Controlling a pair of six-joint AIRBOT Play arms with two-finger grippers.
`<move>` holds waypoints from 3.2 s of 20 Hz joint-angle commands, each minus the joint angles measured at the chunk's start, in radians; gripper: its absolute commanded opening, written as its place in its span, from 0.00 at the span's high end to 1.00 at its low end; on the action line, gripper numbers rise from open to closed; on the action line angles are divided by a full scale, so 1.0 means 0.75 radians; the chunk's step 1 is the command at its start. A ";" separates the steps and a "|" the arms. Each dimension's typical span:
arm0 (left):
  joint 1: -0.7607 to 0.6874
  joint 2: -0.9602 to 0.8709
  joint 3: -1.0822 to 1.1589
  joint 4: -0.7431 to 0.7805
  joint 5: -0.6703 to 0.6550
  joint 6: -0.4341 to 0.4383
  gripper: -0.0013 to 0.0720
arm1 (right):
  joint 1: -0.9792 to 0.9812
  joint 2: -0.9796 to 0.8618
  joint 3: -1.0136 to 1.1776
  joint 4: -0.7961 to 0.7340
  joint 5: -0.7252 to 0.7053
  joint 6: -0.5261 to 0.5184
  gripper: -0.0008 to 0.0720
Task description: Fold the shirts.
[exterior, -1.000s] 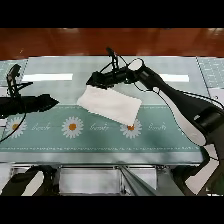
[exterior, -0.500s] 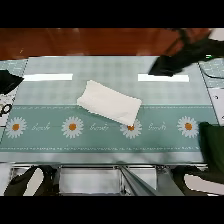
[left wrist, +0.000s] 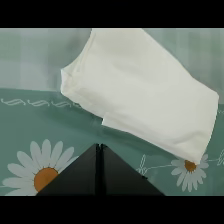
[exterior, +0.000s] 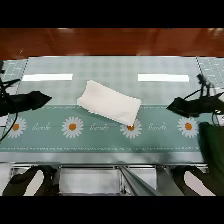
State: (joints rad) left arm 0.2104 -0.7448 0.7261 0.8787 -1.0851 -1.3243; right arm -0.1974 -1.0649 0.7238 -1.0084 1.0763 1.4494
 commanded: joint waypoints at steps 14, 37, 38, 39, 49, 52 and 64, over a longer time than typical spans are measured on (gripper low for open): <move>-0.056 0.002 -0.091 -0.007 0.062 -0.011 0.96 | 0.453 -0.694 0.156 0.788 -0.175 -0.279 0.45; -0.056 0.002 -0.091 -0.010 0.066 -0.011 0.96 | -0.033 -0.644 1.776 -0.031 0.687 0.148 0.96; -0.056 0.002 -0.091 -0.010 0.066 -0.011 0.96 | -0.102 -0.621 1.776 -0.029 0.704 0.148 0.96; -0.056 0.002 -0.090 -0.010 0.066 -0.011 0.96 | -0.169 -0.599 1.776 -0.026 0.720 0.148 0.96; -0.056 0.002 -0.090 -0.010 0.123 -0.011 0.96 | -0.836 -0.448 1.755 0.049 0.937 0.193 0.96; -0.056 0.002 -0.090 -0.010 0.184 -0.010 0.96 | -0.970 -0.370 1.606 0.009 0.980 0.193 0.96; -0.056 -0.028 -0.091 -0.010 0.342 -0.009 0.96 | -1.356 0.138 0.636 -0.895 0.975 0.314 0.89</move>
State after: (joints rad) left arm 0.1680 -0.7536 0.6586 0.8703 -0.8467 -1.3319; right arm -1.1767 -1.0378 1.3609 -1.4689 1.8187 1.6421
